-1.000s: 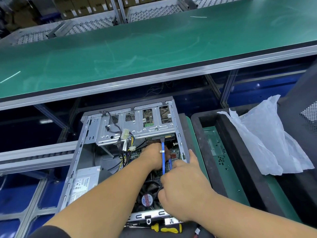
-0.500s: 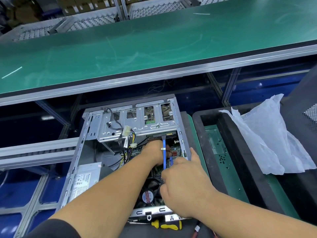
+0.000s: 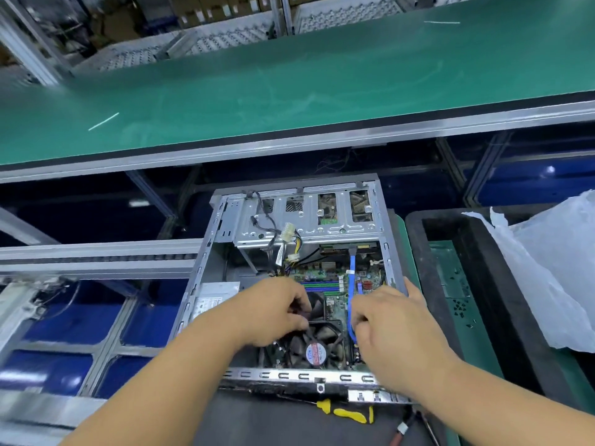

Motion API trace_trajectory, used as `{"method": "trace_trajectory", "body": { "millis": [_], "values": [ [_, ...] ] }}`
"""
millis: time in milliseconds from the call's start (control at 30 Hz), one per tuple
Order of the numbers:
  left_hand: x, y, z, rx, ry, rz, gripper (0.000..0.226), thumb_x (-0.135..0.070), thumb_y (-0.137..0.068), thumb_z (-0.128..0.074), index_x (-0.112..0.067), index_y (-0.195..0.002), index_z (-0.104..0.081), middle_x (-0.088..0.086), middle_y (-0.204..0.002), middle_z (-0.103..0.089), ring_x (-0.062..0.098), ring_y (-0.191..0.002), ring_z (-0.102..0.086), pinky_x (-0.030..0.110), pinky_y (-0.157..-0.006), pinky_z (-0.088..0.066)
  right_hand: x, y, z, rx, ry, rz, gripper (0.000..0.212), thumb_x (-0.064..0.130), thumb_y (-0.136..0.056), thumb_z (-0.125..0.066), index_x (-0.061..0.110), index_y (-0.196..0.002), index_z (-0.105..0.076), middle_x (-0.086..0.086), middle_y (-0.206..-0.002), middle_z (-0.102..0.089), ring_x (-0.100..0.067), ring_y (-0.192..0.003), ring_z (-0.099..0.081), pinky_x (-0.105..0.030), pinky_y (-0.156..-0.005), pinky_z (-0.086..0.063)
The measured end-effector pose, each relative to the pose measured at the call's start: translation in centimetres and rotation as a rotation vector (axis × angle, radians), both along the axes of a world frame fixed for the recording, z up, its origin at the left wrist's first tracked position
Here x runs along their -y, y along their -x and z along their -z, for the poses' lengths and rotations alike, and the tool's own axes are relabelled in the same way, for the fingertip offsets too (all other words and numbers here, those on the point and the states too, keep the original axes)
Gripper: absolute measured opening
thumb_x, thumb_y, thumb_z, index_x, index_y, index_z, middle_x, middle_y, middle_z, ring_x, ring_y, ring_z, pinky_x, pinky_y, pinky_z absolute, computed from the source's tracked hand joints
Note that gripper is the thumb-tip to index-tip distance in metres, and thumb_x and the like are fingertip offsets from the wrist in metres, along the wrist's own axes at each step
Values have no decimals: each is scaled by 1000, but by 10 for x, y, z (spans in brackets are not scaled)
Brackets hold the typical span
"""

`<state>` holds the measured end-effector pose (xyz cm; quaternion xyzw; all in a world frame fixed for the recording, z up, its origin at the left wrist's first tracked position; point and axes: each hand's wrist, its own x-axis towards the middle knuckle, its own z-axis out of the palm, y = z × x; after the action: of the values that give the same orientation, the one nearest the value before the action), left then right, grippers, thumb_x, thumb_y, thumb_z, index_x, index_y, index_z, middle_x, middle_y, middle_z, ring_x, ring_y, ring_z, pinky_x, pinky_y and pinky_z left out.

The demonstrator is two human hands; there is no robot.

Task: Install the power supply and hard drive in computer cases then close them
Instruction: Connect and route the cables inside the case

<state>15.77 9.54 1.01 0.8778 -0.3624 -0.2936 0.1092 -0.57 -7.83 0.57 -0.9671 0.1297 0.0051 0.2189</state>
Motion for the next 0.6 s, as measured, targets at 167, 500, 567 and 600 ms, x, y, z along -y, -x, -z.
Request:
{"method": "trace_trajectory", "body": {
  "millis": [167, 500, 567, 600],
  "values": [
    [1, 13, 14, 91, -2, 82, 25, -45, -86, -77, -30, -106, -71, -9, -102, -66, 11, -104, -52, 36, -95, -51, -1, -1, 0, -4, 13, -2, 30, 18, -91, -41, 34, -66, -39, 14, -70, -53, -8, -87, -45, -45, -127, -8],
    [-6, 16, 6, 59, -46, 42, 25, -41, -87, -75, -42, -103, -56, -15, -107, -55, 13, -106, -47, 39, -101, -41, -2, 0, -1, -5, 7, 10, 28, 19, -91, -42, 33, -67, -39, 13, -72, -53, -7, -85, -45, -48, -127, -9],
    [-13, 15, 1, -43, -19, 0, 32, -35, -87, -77, -41, -108, -54, -11, -108, -58, 14, -99, -56, 37, -93, -50, -2, 0, -1, -13, 0, 9, 27, 18, -92, -43, 33, -69, -41, 13, -73, -54, -7, -87, -46, -48, -127, -8],
    [-17, 15, 0, -86, 5, -8, 33, -30, -87, -78, -40, -109, -54, -11, -109, -61, 9, -95, -59, 32, -87, -52, -2, -1, -2, -14, -3, 6, 27, 18, -92, -43, 33, -69, -41, 13, -74, -54, -7, -88, -46, -48, -127, -8]
  ]
}}
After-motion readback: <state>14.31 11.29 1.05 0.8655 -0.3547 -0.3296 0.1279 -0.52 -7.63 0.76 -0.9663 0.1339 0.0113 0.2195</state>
